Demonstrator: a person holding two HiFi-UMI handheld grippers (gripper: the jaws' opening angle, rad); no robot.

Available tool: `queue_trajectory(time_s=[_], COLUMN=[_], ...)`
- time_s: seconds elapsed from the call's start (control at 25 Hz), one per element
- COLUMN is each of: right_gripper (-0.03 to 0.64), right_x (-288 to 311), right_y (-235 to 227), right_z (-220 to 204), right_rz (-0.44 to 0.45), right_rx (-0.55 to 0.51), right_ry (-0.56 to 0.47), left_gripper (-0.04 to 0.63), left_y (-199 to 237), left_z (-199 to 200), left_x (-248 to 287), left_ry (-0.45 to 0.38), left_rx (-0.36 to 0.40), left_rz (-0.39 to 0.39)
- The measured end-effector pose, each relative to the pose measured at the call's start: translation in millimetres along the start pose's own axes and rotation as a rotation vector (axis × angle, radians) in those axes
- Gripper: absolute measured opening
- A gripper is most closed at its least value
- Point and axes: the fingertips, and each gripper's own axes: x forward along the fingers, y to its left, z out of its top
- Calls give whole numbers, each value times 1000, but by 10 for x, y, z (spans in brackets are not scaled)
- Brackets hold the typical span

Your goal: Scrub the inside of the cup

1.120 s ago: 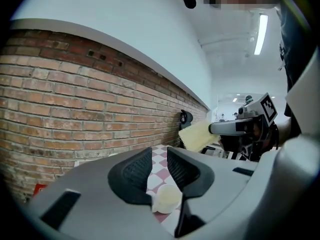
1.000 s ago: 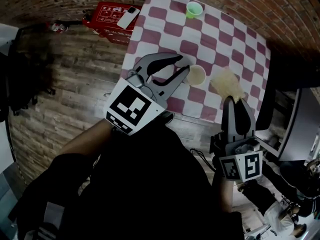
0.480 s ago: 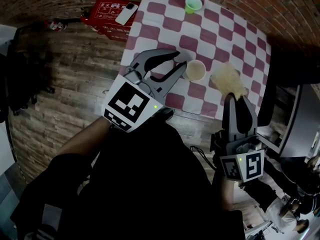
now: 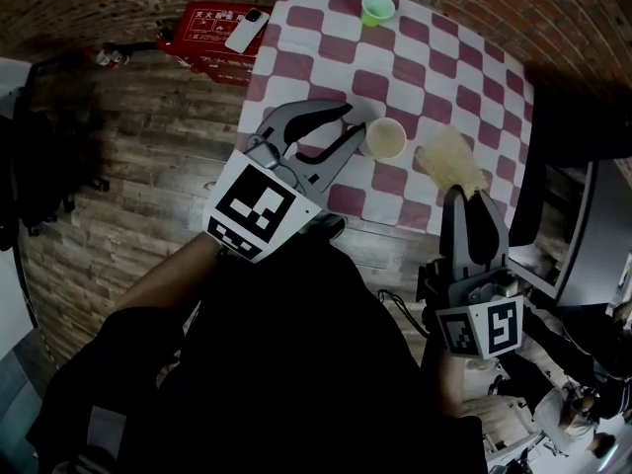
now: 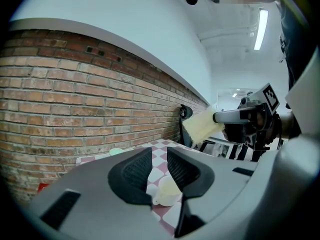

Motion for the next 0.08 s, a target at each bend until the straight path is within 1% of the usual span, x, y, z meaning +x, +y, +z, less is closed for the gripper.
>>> queue_trajectory(time_s=[0.08], right_gripper=[72], right_x=[-5], right_y=[7], right_z=[0], right_rz=[0], right_rx=[1], right_ry=[-2], left_gripper=[103], left_y=[8], left_z=[-12], left_x=[0], left_ry=[3], left_rx=[0], left_rz=[0])
